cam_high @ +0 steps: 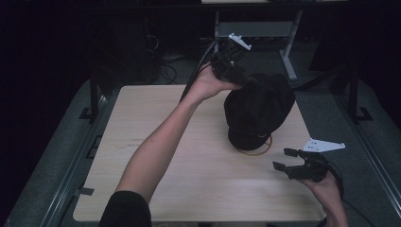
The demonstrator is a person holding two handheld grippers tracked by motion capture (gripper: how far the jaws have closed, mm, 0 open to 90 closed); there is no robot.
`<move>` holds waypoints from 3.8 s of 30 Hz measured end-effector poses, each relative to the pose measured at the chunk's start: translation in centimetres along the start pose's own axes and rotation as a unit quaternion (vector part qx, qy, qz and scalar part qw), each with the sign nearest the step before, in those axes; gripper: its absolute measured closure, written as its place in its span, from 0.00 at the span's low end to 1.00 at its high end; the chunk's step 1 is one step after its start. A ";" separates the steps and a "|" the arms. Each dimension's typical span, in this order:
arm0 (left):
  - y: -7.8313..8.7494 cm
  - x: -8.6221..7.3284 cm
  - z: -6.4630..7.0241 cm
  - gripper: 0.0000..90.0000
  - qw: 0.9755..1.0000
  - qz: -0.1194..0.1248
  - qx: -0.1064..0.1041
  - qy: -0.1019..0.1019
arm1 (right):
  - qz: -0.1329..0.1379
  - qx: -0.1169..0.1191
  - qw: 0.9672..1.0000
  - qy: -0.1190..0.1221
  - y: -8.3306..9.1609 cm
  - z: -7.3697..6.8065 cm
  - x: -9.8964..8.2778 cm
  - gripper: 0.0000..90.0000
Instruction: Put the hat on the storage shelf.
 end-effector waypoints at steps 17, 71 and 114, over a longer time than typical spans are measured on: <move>2.3 -2.9 -0.6 0.35 1.000 0.007 0.013 0.013 | -0.003 0.001 1.000 -0.002 -0.3 -0.1 0.1 0.21; 6.1 -12.5 -2.3 0.30 0.997 0.012 0.033 0.067 | -0.024 0.009 1.000 0.008 -1.5 -0.8 0.1 0.19; 9.5 -23.0 -1.8 0.29 0.991 0.042 0.038 0.119 | -0.038 0.014 0.999 0.019 -2.3 -1.8 0.4 0.19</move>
Point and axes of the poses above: each handheld gripper's, and its own axes: y roughly backward along the jaws, x roughly out of its top, z roughly to its right, the point moved 3 cm from there along -y, roughly forward along the jaws, and after that the axes turned 8 degrees about y, right-handed, at the moved point
